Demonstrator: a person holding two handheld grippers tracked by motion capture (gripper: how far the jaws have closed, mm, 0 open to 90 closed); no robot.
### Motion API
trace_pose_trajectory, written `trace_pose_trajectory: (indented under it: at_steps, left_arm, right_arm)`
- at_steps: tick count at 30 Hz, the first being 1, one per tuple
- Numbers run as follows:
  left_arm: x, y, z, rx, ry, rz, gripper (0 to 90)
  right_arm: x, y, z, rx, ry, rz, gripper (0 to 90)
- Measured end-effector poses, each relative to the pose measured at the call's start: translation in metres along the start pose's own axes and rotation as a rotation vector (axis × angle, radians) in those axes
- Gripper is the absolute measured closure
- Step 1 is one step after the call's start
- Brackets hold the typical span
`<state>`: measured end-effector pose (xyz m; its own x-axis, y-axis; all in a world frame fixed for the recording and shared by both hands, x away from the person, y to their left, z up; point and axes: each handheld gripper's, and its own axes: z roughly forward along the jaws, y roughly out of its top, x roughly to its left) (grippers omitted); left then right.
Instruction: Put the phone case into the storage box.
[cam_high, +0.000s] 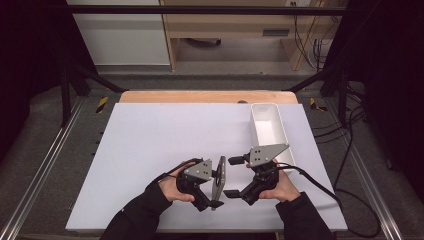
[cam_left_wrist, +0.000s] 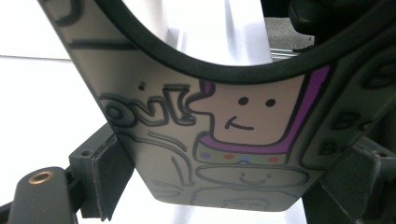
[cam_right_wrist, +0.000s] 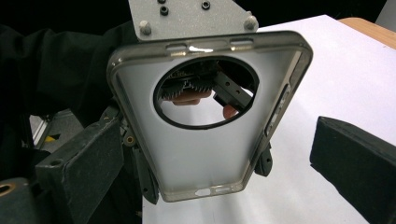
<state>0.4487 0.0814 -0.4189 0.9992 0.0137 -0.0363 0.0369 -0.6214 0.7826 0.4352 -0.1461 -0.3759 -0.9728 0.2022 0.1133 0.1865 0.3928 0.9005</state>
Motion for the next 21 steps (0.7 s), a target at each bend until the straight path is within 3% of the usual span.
trace_pose_trajectory:
  at_steps: [21]
  left_arm:
    - [-0.004, 0.002, 0.011, 0.017, -0.031, 0.023, 11.6]
  right_arm:
    - [0.000, -0.001, 0.004, -0.014, 0.038, -0.002, 3.8]
